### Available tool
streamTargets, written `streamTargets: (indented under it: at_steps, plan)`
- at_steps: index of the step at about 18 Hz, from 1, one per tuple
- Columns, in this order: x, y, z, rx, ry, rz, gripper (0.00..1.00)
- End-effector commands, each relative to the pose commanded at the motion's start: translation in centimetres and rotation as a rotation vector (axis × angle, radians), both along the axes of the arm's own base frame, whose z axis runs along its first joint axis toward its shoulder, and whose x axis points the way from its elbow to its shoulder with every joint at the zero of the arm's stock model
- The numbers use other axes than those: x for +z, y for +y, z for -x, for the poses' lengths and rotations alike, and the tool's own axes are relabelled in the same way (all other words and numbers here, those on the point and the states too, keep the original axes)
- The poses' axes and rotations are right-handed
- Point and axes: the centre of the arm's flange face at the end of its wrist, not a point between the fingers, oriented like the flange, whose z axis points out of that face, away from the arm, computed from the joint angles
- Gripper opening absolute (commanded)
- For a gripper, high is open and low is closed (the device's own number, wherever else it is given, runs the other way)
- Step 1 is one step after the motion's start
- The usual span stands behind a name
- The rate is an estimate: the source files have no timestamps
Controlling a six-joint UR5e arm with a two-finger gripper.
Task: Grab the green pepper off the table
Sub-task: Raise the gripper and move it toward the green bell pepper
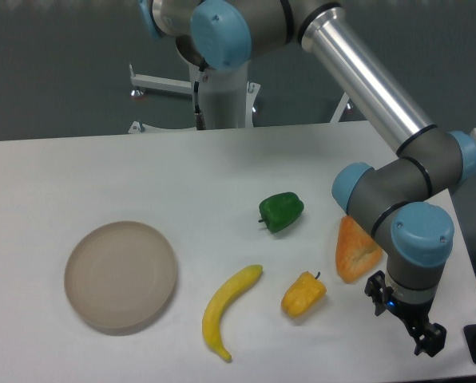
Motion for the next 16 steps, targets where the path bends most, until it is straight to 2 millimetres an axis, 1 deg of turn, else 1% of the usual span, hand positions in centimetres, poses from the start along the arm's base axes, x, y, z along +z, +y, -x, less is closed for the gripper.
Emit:
streamTargets:
  at_steps: [3, 4, 6, 9, 10, 11, 13, 15, 16]
  plan:
    - [0.3, -1.5, -1.5, -0.001, -0.028, 0.024, 1.0]
    - [0.8, -2.0, -2.0, 0.001, -0.032, 0.031, 1.0]
    - [1.6, -3.5, -3.3, 0.003, -0.064, 0.064, 1.0]
    - [2.6, -6.6, -6.2, -0.01, -0.11, 0.132, 1.0]
    - [2.8, -7.3, -6.7, -0.01, -0.128, 0.15, 1.0]
    - [2.6, -8.5, -7.2, -0.023, -0.162, 0.185, 1.0]
    - [2.2, -10.3, -7.9, -0.073, -0.188, 0.221, 1.0]
    - [1.2, -11.7, -9.0, -0.09, -0.209, 0.257, 1.0]
    - [0.4, -13.0, -9.9, -0.097, -0.221, 0.287, 1.0]
